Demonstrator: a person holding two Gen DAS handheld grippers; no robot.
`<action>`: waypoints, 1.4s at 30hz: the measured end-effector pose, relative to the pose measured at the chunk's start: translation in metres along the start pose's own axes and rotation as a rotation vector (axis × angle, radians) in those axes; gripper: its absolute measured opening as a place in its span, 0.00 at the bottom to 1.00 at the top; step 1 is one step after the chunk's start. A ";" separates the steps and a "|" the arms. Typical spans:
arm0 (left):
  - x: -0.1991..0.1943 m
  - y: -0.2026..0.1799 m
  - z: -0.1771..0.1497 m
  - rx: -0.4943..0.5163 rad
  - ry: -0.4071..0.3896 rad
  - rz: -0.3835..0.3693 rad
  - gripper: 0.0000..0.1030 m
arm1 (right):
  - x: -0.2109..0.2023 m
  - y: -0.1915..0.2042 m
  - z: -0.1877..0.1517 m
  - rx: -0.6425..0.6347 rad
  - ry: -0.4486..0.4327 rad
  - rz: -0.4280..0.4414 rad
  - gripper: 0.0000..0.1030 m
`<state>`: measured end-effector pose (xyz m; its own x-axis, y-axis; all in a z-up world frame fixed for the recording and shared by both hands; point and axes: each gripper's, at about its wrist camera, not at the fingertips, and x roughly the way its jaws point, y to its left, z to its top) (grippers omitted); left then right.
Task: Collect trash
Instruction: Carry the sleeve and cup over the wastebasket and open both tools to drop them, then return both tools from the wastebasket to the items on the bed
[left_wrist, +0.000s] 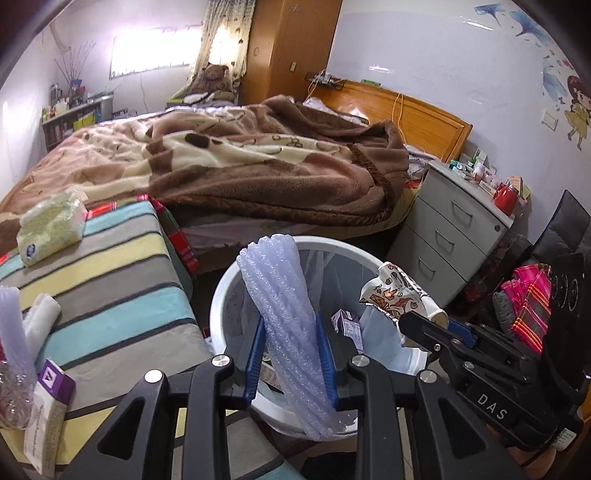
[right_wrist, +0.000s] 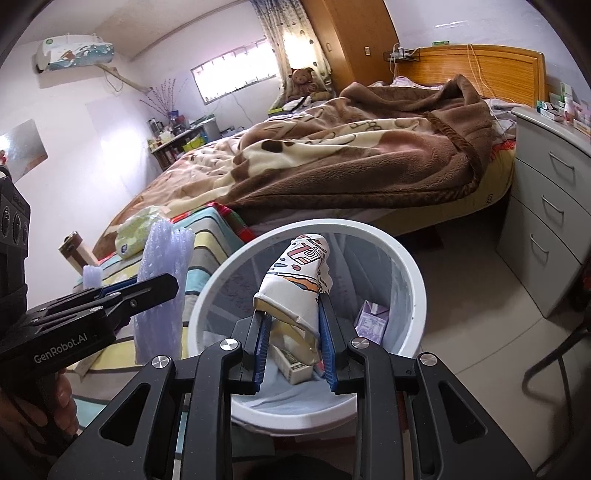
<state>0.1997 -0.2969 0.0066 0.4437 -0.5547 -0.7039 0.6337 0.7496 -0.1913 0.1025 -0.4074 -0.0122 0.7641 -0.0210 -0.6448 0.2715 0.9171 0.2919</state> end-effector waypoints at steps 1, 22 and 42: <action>0.002 0.000 0.000 -0.005 0.003 -0.012 0.27 | 0.001 -0.001 0.000 0.000 0.006 -0.004 0.26; -0.021 0.022 -0.007 -0.049 -0.029 -0.009 0.59 | -0.002 0.009 0.000 0.033 -0.003 0.009 0.54; -0.115 0.086 -0.041 -0.101 -0.149 0.149 0.60 | -0.009 0.072 -0.007 -0.054 -0.048 0.137 0.56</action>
<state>0.1770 -0.1542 0.0434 0.6213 -0.4764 -0.6221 0.4904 0.8556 -0.1656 0.1112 -0.3385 0.0101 0.8191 0.0882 -0.5669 0.1318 0.9328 0.3356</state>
